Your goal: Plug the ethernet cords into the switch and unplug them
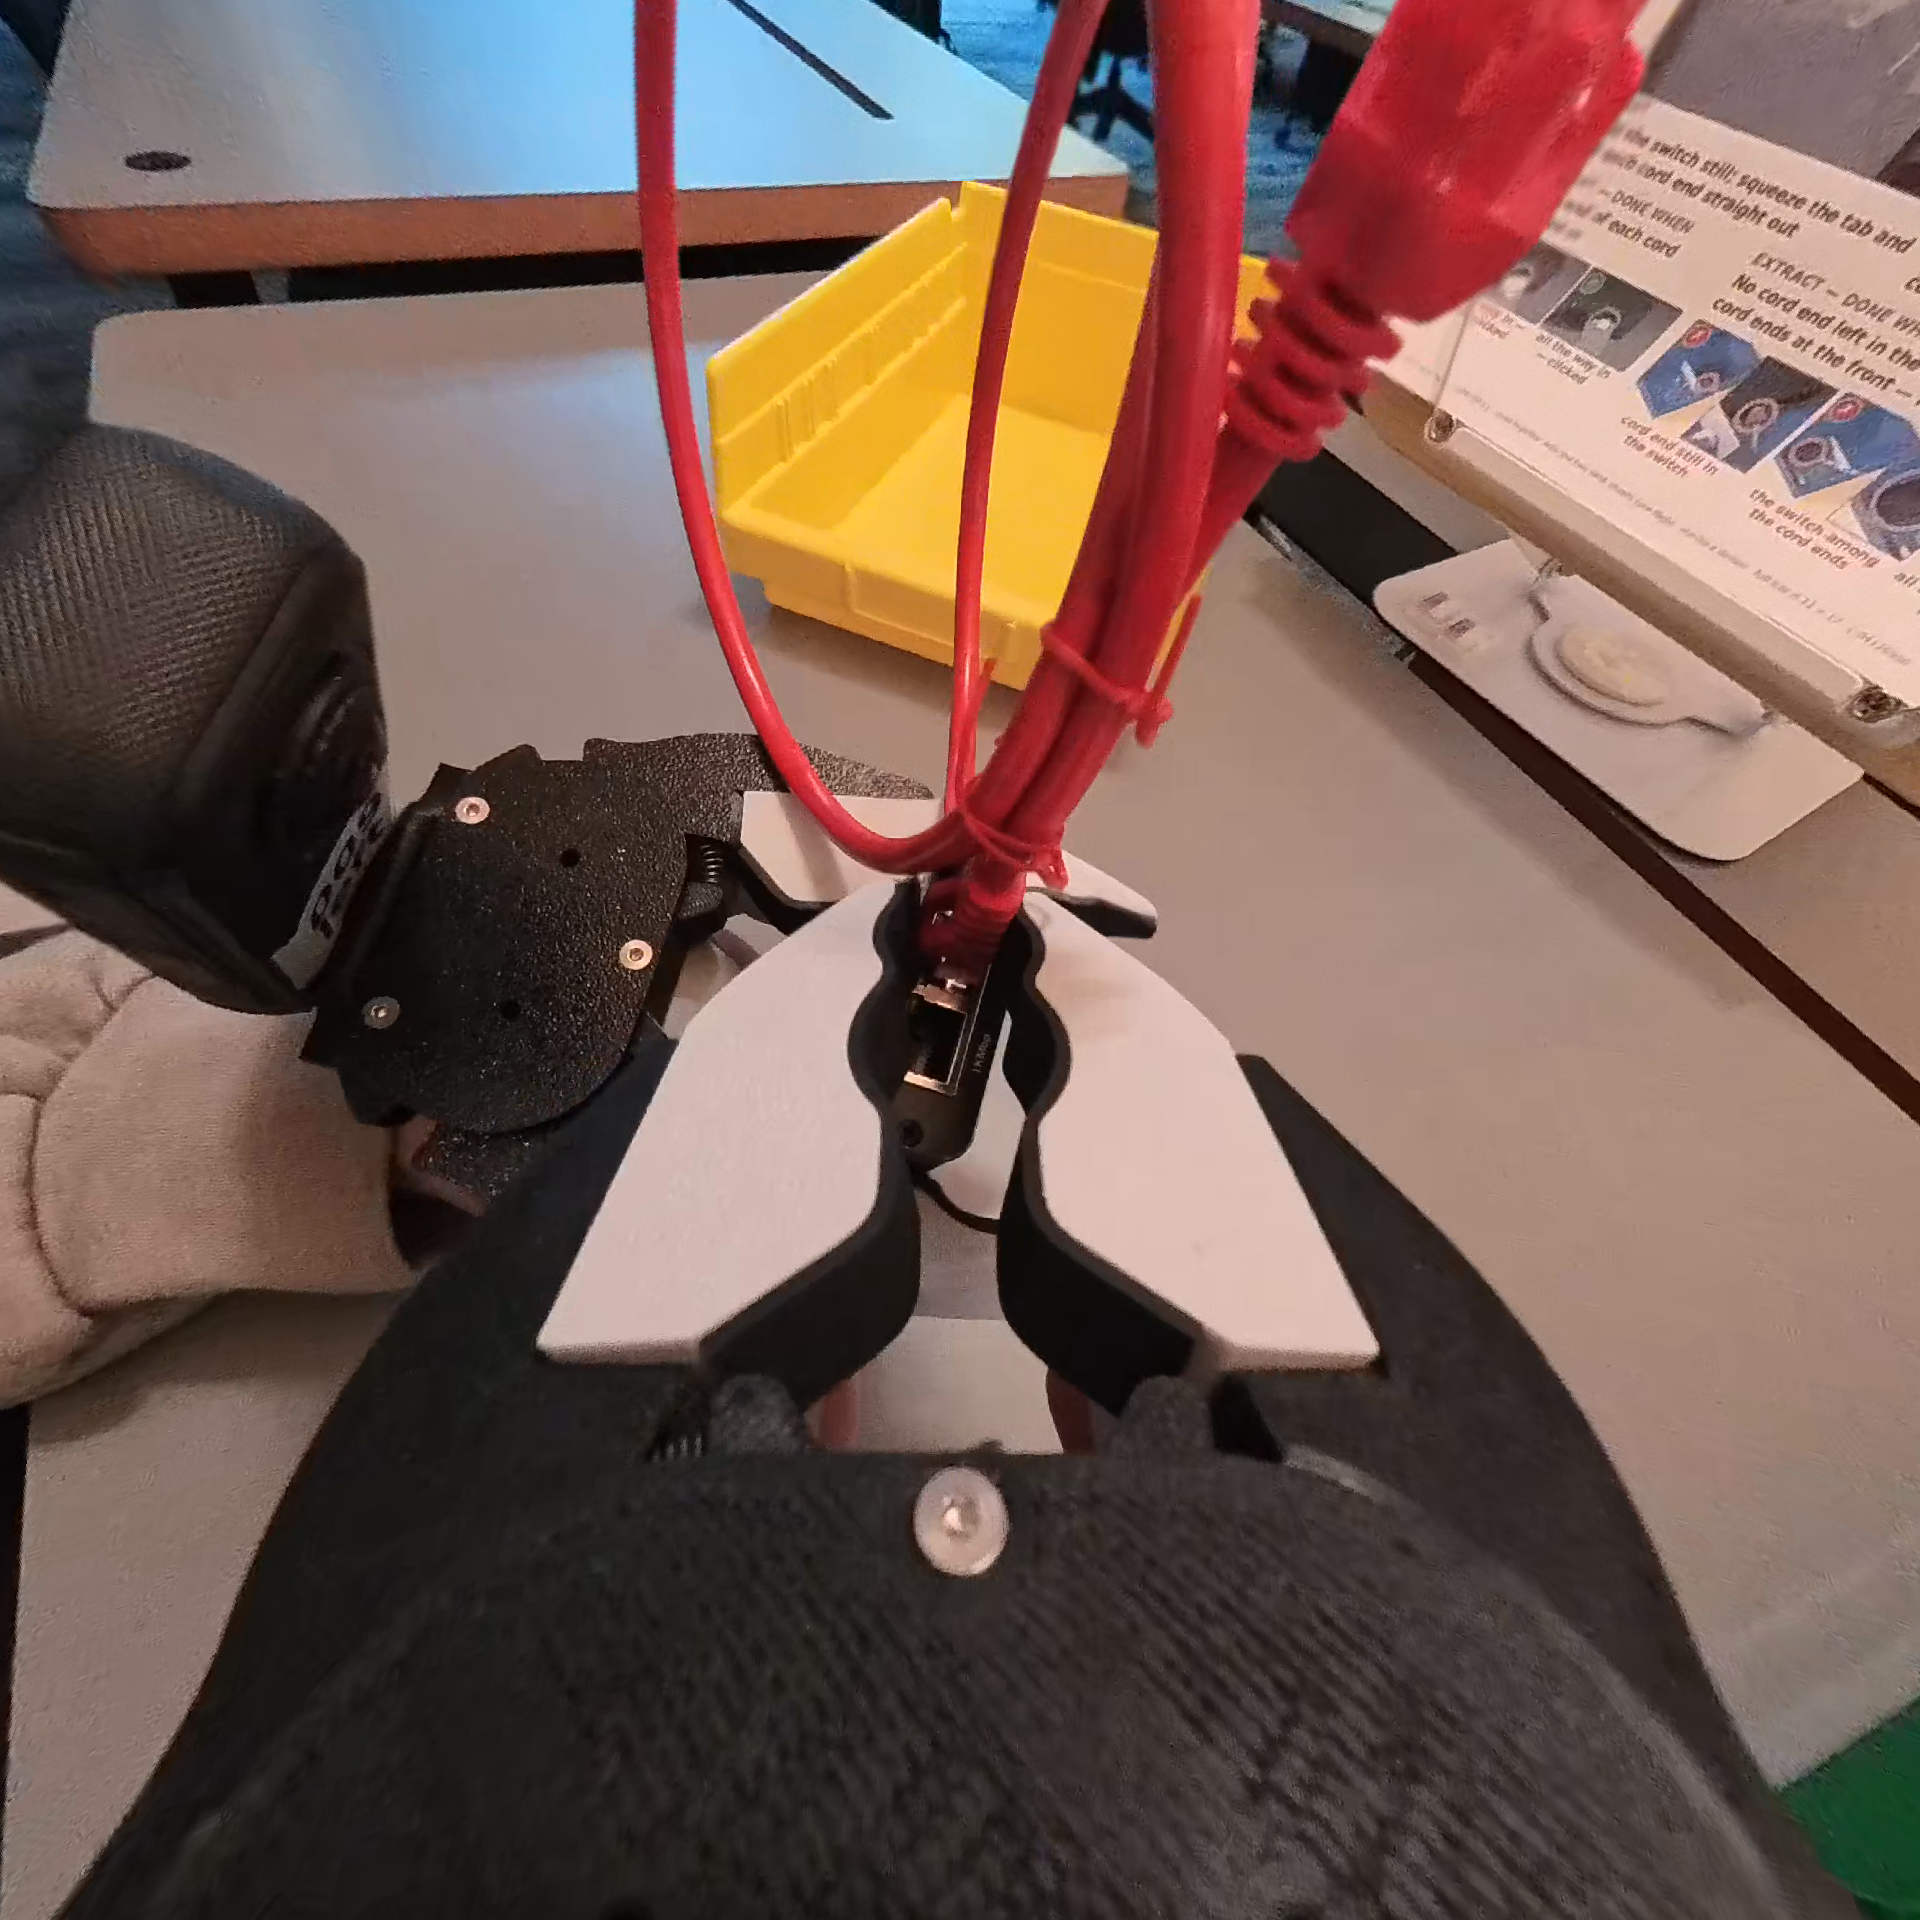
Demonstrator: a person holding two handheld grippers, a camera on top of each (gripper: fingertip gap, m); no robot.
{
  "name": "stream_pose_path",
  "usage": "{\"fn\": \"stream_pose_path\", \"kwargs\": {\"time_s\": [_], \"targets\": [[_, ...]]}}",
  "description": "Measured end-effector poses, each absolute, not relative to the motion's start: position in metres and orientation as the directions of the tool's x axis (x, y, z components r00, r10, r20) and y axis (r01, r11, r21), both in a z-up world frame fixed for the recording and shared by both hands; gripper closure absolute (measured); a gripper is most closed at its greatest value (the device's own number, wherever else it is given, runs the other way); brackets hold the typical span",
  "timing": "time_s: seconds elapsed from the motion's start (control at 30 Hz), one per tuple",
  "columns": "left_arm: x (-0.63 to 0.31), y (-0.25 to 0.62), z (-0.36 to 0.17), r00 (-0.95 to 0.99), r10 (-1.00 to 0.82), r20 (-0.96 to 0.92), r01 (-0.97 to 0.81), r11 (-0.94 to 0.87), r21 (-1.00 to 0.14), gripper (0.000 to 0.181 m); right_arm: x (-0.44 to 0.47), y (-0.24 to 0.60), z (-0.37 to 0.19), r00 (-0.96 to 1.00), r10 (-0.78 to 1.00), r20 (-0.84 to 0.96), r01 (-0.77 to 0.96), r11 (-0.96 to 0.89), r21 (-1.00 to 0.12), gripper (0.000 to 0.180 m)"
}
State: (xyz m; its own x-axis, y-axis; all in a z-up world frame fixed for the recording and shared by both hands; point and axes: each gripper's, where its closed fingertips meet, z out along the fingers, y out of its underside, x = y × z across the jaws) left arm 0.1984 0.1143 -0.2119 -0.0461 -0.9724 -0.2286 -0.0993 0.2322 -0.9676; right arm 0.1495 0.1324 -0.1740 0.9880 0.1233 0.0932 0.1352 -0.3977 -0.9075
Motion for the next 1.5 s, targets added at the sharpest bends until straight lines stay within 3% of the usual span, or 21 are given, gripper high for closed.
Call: {"fn": "stream_pose_path", "kwargs": {"time_s": [0.5,0.73,1.1,1.5], "targets": [[0.2,0.112,-0.216,-0.058,-0.973,-0.224,-0.113,0.23,-0.967,0.106,0.15,0.13,-0.177,0.984,0.126,0.122,0.165,-0.418,-0.893,0.163],[0.199,0.117,-0.213,-0.018,-0.962,-0.274,-0.115,0.274,-0.955,0.106,0.152,0.131,-0.173,0.989,0.127,-0.072,-0.025,-0.34,-0.94,0.163],[0.201,0.113,-0.222,-0.039,-0.958,-0.285,-0.166,0.287,-0.943,0.106,0.156,0.126,-0.179,0.991,0.128,0.043,0.088,-0.372,-0.924,0.162],[0.201,0.114,-0.224,-0.04,-0.955,-0.293,-0.187,0.295,-0.937,0.106,0.158,0.127,-0.18,0.99,0.14,-0.012,0.038,-0.346,-0.937,0.162]]}}
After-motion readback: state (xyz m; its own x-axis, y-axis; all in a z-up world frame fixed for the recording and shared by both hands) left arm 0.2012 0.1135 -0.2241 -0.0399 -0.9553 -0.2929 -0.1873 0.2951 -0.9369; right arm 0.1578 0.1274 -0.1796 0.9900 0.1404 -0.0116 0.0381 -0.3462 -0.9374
